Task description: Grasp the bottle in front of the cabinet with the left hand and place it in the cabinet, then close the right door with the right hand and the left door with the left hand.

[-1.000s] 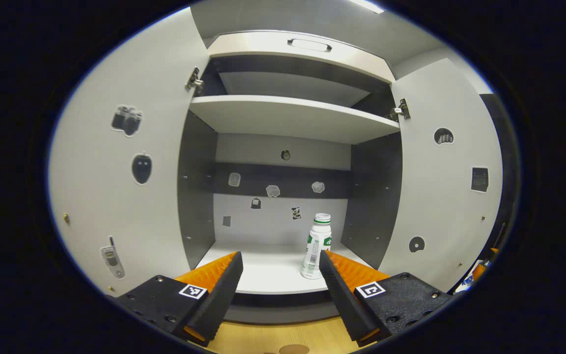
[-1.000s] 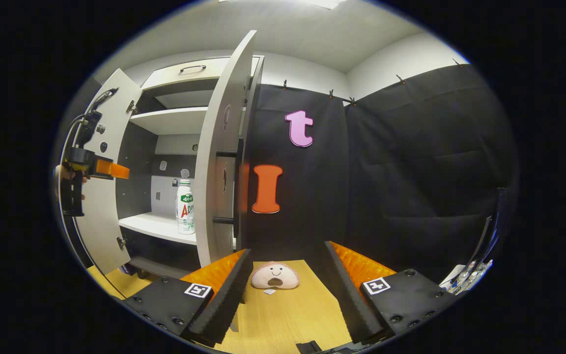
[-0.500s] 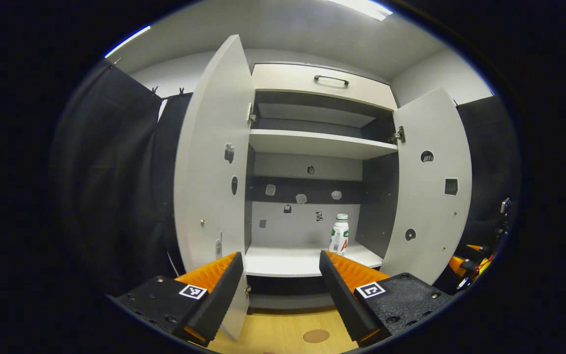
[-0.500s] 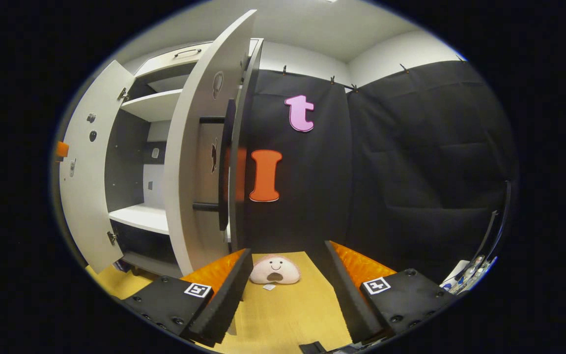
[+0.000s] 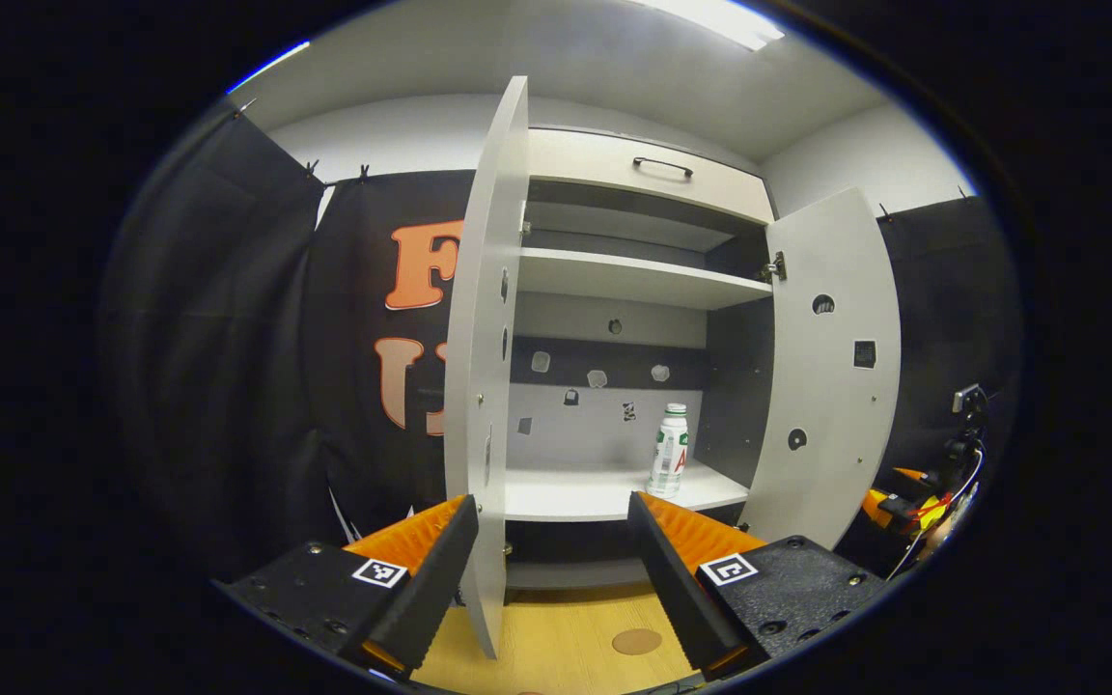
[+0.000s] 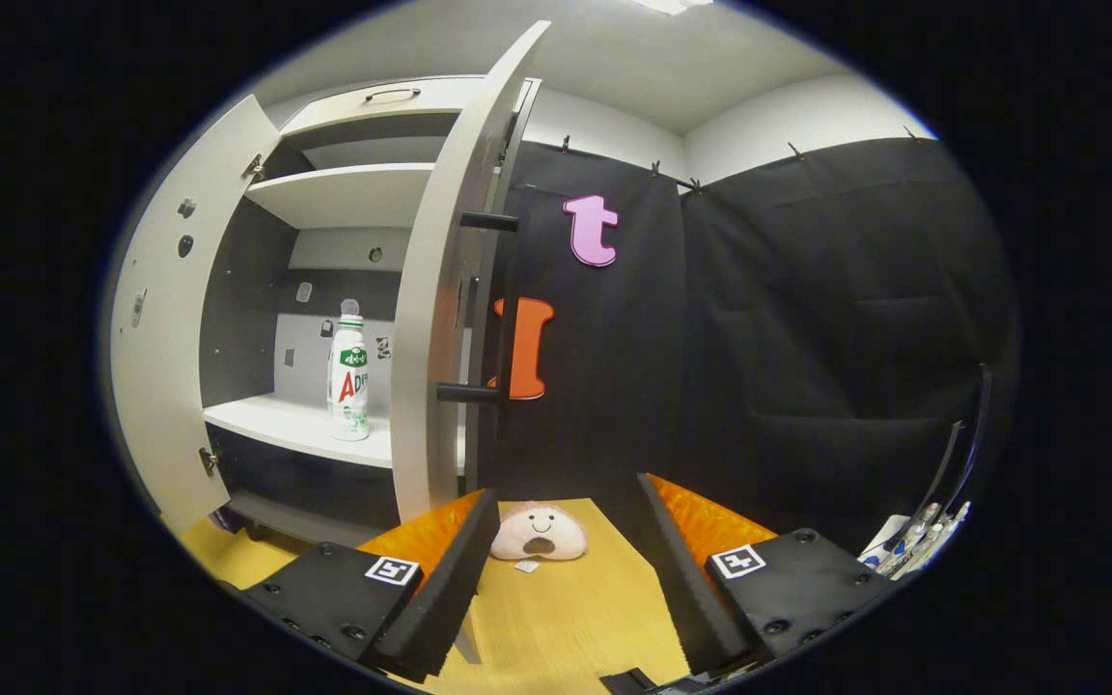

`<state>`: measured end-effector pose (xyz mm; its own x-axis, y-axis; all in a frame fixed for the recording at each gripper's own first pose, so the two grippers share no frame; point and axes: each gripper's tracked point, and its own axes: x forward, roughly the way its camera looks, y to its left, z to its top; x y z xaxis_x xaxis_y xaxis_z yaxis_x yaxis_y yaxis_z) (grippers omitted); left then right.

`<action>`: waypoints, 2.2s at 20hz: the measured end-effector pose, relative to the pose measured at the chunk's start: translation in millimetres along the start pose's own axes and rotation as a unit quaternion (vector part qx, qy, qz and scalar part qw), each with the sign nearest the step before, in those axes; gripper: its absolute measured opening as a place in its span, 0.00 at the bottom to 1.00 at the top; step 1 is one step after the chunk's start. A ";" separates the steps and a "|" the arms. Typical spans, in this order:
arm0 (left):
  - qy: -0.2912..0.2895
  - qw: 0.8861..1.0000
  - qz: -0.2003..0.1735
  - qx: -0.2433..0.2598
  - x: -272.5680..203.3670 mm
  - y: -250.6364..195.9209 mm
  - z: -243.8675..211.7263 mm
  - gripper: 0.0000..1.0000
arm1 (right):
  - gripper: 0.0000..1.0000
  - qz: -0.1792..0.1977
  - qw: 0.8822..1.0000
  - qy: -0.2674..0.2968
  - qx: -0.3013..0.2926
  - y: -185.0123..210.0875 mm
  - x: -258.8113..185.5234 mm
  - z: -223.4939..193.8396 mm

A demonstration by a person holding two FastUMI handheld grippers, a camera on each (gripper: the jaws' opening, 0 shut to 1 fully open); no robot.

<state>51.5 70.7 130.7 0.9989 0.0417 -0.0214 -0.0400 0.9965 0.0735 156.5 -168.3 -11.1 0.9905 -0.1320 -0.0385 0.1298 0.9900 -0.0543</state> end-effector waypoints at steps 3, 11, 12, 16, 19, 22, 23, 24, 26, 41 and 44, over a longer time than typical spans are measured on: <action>0.000 1.000 -0.006 0.004 -3.8 9.9 1.1 0.95 | 0.86 -0.005 1.000 0.004 0.004 4.0 -1.9 -0.6; -0.008 1.000 0.005 0.006 -15.7 34.3 2.2 0.93 | 0.93 0.023 1.000 -0.002 0.007 73.7 -11.0 3.7; -0.006 1.000 0.006 0.004 -15.9 36.1 0.0 0.93 | 0.93 0.025 1.000 -0.001 0.005 82.7 -10.7 4.0; -0.006 1.000 0.012 -0.005 -17.6 45.2 -4.1 0.95 | 0.93 0.042 0.999 -0.002 -0.013 118.1 -7.2 8.1; -0.003 1.000 0.018 -0.002 -17.8 55.9 -8.9 0.95 | 0.93 0.057 0.998 0.007 -0.016 148.1 -3.2 1.5; -0.001 1.000 0.022 0.003 -19.3 64.5 -12.9 0.95 | 0.93 0.066 0.998 0.019 -0.011 175.5 6.4 -6.2; 0.002 1.000 0.024 0.005 -19.2 68.4 -16.0 0.94 | 0.94 0.073 0.997 0.021 -0.008 186.0 9.1 -5.9; 0.004 1.000 0.025 0.005 -20.6 72.7 -17.1 0.93 | 0.94 0.078 0.997 0.020 -0.005 195.6 12.4 -4.9; 0.008 0.999 0.035 0.011 -21.5 84.2 -20.3 0.96 | 0.94 0.078 0.997 0.016 -0.022 204.0 14.7 -3.7; 0.013 0.997 0.073 0.009 -14.8 148.6 -36.8 0.95 | 0.87 0.074 0.995 -0.029 0.058 168.7 -31.6 87.6; 0.022 0.997 0.079 0.014 -4.9 159.8 -49.6 0.93 | 0.94 0.066 0.996 -0.032 0.041 152.8 -44.9 96.6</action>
<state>39.0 233.3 93.2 0.9781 0.2018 -0.0502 -0.1957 0.9748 0.1071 136.2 -6.4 78.7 0.9997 -0.0001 0.0231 -0.0006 0.9996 0.0288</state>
